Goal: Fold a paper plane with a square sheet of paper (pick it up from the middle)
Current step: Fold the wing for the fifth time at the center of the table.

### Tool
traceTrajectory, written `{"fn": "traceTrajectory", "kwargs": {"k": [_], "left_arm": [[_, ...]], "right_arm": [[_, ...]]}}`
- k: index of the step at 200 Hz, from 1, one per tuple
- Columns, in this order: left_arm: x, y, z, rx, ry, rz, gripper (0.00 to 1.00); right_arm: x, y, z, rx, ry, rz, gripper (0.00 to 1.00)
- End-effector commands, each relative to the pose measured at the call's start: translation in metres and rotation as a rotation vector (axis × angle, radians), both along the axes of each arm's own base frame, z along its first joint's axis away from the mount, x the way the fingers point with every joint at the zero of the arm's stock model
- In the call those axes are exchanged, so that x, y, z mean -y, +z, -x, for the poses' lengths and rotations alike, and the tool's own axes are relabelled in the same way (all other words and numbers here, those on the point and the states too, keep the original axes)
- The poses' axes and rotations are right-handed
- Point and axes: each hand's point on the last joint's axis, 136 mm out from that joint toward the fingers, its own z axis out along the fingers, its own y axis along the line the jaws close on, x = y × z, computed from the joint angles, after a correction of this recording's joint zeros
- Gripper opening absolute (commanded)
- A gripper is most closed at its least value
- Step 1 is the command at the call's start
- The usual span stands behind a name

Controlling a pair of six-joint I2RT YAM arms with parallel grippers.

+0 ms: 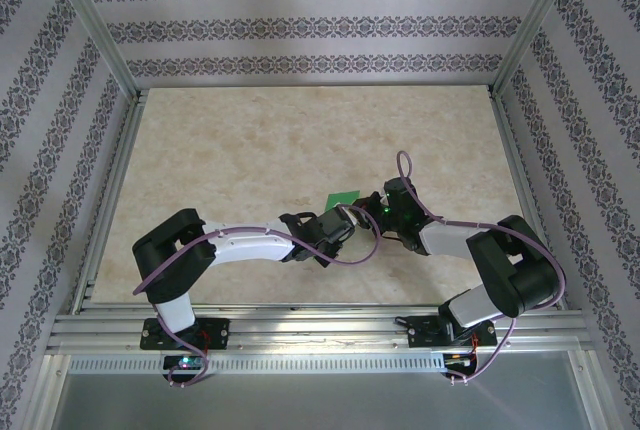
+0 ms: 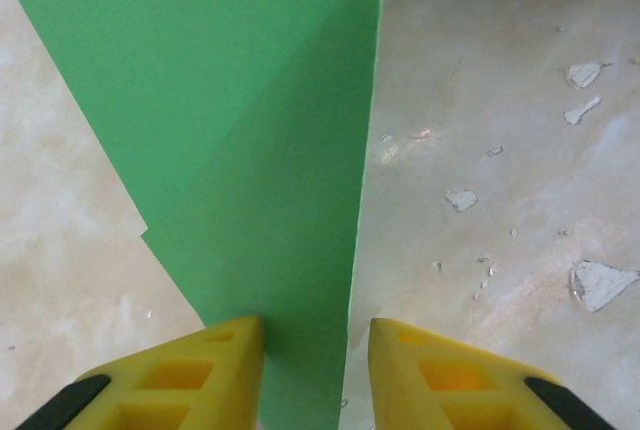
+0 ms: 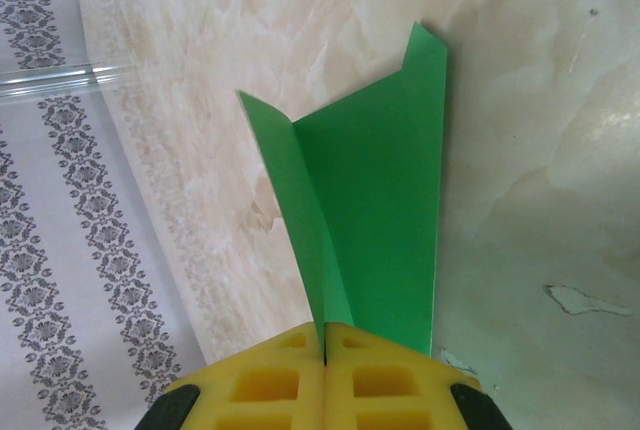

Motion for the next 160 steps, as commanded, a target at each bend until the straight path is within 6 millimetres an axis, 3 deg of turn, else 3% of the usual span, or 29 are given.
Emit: {"fn": "traceTrajectory", "kwargs": {"k": [1,45,160], "left_arm": [[0.0013,0.0026,0.0025,0.012,-0.022,-0.038,0.29],[-0.0009,0.0013,0.0016,0.017,-0.021,-0.051,0.24],[-0.0066,-0.0014,-0.0007,0.029,-0.04,-0.111,0.29]], "right_arm": [[-0.0008,0.0022,0.0023,0.01,-0.007,-0.009,0.0],[-0.0003,0.0019,0.0037,0.008,-0.006,-0.01,0.0],[-0.0015,0.0048,0.0018,0.017,-0.001,-0.016,0.0]]}}
